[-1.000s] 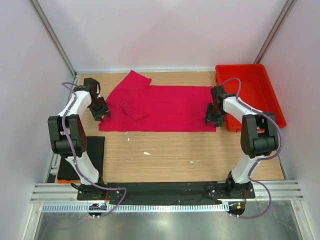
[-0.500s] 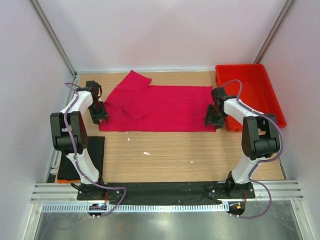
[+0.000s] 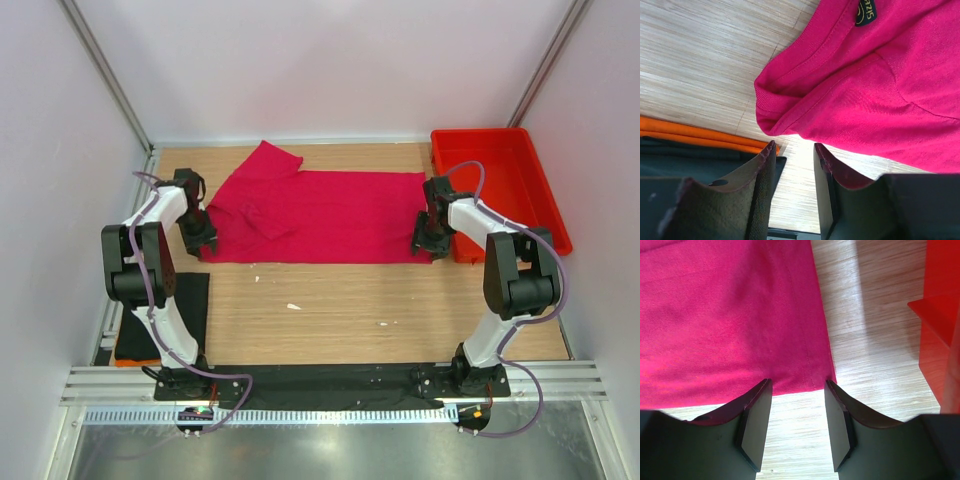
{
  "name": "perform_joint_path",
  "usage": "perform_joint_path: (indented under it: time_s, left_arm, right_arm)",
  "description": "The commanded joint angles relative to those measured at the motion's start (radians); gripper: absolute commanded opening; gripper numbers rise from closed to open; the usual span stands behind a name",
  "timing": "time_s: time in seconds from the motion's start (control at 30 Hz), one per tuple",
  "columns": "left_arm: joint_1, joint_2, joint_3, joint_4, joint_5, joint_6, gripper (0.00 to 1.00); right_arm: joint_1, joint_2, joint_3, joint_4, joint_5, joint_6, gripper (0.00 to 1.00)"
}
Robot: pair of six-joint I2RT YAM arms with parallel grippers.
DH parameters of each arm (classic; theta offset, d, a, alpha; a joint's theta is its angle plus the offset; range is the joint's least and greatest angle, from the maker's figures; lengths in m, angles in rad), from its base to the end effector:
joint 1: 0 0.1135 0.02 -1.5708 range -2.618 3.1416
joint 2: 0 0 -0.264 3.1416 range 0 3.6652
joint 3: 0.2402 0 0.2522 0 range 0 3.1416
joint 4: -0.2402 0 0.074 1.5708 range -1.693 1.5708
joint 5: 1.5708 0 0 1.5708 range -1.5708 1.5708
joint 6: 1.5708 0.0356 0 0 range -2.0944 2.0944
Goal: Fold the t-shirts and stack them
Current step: Fold the tshirt
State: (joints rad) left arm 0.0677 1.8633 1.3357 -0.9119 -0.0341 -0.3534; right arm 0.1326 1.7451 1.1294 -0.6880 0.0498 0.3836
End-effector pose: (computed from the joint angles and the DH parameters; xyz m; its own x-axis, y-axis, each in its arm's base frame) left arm 0.3514 0.0250 0.1862 -0.9031 -0.4079 -0.1345 -0.4099 0.9120 -0.0136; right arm 0.3267 0.0418 0.1753 -0.9311 0.2529 -0.2627 0.2475 0.9674 0.0542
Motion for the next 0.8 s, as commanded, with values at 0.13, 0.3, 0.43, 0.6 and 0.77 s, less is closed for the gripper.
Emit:
perform_joint_path:
  time_s: [0.13, 0.3, 0.43, 0.6, 0.77]
  left_arm:
    - [0.007, 0.002, -0.007, 0.010, 0.003, 0.024, 0.27]
    - [0.007, -0.010, -0.023, 0.019, 0.010, 0.024, 0.10]
    - [0.012, -0.024, -0.032, 0.024, 0.013, 0.022, 0.00]
    - [0.015, -0.039, -0.029, 0.015, -0.006, 0.017, 0.00]
    - [0.015, -0.042, 0.003, 0.015, -0.016, 0.019, 0.29]
  right_arm:
    - [-0.005, -0.029, -0.006, 0.021, 0.015, 0.005, 0.52]
    - [-0.005, -0.029, -0.005, 0.019, 0.015, 0.005, 0.51]
    - [-0.005, -0.033, -0.010, 0.018, 0.013, 0.006, 0.48]
    - [-0.005, -0.032, 0.000, 0.015, 0.005, 0.008, 0.47]
    - [-0.005, -0.030, 0.004, 0.015, 0.001, 0.009, 0.47]
